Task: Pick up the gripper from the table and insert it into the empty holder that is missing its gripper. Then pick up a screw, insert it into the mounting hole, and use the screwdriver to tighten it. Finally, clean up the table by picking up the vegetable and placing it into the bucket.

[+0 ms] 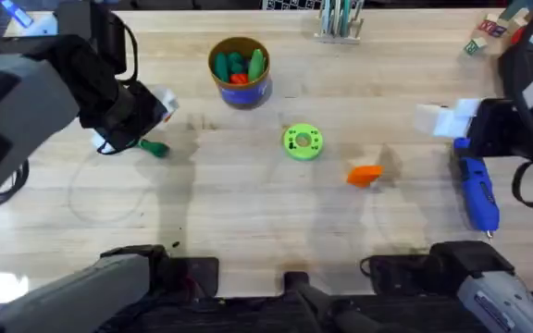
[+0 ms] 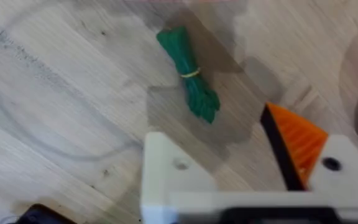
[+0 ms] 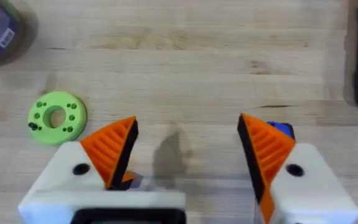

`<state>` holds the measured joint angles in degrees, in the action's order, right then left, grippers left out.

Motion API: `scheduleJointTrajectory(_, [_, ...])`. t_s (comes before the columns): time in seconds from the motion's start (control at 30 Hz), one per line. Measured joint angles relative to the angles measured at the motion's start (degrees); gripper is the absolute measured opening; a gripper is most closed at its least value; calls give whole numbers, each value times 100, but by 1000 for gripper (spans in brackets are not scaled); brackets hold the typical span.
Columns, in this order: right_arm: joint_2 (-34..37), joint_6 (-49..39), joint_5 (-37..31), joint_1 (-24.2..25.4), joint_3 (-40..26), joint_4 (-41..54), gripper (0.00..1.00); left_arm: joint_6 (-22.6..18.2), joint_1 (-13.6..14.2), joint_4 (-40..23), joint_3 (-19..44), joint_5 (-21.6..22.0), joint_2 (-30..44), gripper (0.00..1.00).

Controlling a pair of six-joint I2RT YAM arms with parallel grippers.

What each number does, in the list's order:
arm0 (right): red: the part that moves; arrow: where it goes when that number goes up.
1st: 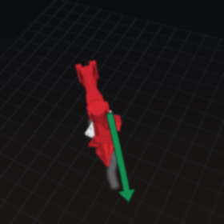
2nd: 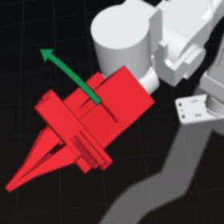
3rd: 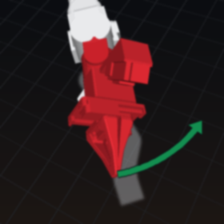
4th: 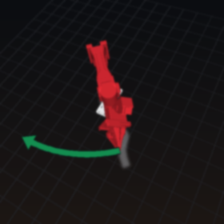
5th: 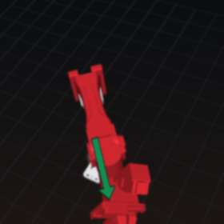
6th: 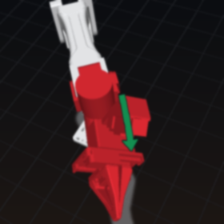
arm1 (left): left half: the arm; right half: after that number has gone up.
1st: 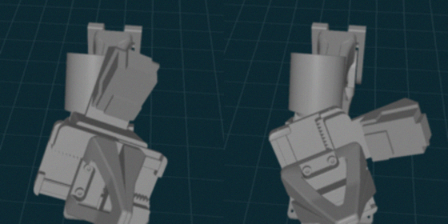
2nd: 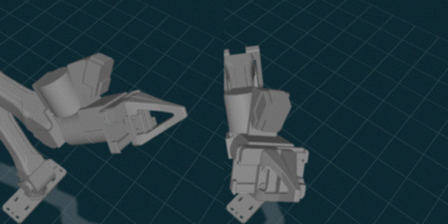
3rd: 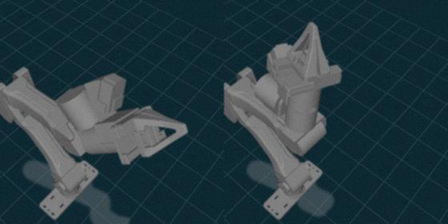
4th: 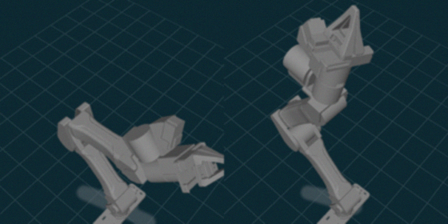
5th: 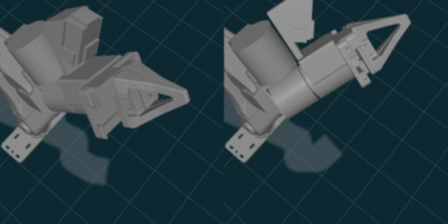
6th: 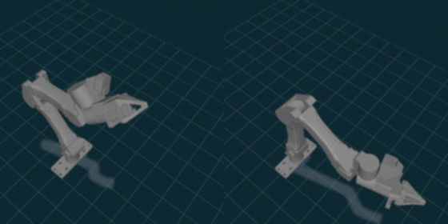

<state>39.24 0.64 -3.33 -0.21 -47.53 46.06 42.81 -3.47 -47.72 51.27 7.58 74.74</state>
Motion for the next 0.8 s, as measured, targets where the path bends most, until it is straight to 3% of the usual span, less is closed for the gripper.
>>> scheduleJointTrajectory(0.13, [-1, 0, 0, 0, 0, -6, 992, 180, -130, -4, 0, -14, 225, 81])
scheduleJointTrajectory(0.2, [-1, 0, 0, 0, 0, -20, 992, 149, -128, -2, 0, -72, 173, 10])
scheduleJointTrajectory(0.3, [-1, 0, 0, 0, 0, -28, 992, -140, -77, -7, 22, -310, -33, 10])
scheduleJointTrajectory(0.33, [-1, -1, 0, 0, 0, -29, 992, -279, -28, -9, 46, -425, -119, 23])
scheduleJointTrajectory(0.4, [1, 0, 0, 0, 0, -33, 992, -705, 181, 5, 133, -769, -342, 167])
scheduleJointTrajectory(0.57, [0, 0, 0, 0, 0, -35, 992, -1951, 1255, 180, 306, -1749, -987, 924])
scheduleJointTrajectory(0.67, [0, 0, 0, 0, 0, -35, 992, -2546, 2040, 371, 313, -2158, -1257, 986])
scheduleJointTrajectory(0.8, [-1, -1, 0, 0, 0, -35, 992, -2934, 2936, 1116, 313, -2455, -1329, 988])
